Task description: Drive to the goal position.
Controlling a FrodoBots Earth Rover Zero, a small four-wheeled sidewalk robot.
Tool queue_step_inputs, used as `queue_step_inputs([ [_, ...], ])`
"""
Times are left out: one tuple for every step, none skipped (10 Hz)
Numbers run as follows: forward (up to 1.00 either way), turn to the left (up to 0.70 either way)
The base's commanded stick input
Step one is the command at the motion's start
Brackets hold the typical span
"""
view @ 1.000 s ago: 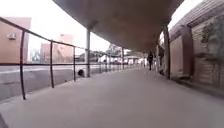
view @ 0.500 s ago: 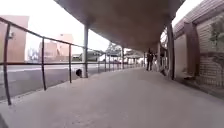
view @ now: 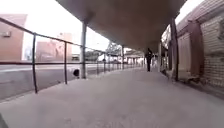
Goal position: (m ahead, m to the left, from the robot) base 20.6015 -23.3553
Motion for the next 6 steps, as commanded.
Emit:
queue_step_inputs([
  [0.7,0.0],
  [0.7,0.0],
  [0.7,0.0],
  [0.7,0.0],
  [0.7,0.0],
  [0.7,0.0],
])
